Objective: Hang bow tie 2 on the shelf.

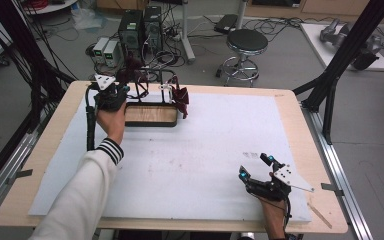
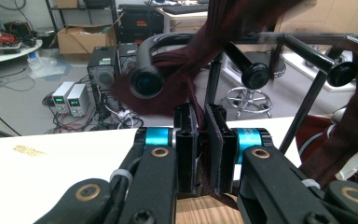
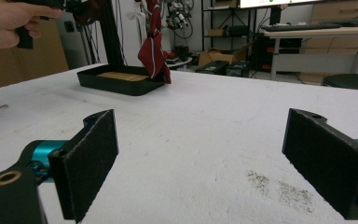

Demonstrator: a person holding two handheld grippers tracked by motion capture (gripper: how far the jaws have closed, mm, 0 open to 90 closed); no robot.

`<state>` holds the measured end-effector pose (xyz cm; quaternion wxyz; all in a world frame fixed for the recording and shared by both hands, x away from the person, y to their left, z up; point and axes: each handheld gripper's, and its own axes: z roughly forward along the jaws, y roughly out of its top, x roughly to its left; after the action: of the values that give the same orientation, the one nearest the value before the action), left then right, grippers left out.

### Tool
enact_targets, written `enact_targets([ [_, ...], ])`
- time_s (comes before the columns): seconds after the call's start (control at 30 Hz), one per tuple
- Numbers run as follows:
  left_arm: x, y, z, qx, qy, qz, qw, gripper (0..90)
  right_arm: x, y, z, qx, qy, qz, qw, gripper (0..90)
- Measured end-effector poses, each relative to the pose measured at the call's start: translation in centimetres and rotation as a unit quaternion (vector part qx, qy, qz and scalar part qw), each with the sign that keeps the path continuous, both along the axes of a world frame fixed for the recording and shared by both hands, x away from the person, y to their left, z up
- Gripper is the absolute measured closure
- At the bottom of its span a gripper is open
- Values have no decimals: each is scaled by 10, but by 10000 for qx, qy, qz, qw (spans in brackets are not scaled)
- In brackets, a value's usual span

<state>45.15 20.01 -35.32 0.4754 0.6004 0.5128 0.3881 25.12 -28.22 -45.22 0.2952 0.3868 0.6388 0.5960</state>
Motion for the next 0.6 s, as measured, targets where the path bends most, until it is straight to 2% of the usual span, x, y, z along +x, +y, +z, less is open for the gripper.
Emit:
enact_targets([
  [0.4, 0, 3, 0, -8, 53, -96, 9999, 805, 0, 0, 0, 1, 4, -5, 10000, 97],
  [0.47, 0, 4, 0, 6, 117, -124, 9999, 724, 0, 0, 0, -1, 9, 1, 10000, 96],
  [0.5, 0, 5, 0, -22, 140, -215, 9997, 675, 0, 0, 0, 8, 9, -2, 10000, 97],
  [0.6, 0, 7, -2, -72, 260, -333, 9991, 508, 0, 0, 0, 8, 16, 8, 10000, 97],
])
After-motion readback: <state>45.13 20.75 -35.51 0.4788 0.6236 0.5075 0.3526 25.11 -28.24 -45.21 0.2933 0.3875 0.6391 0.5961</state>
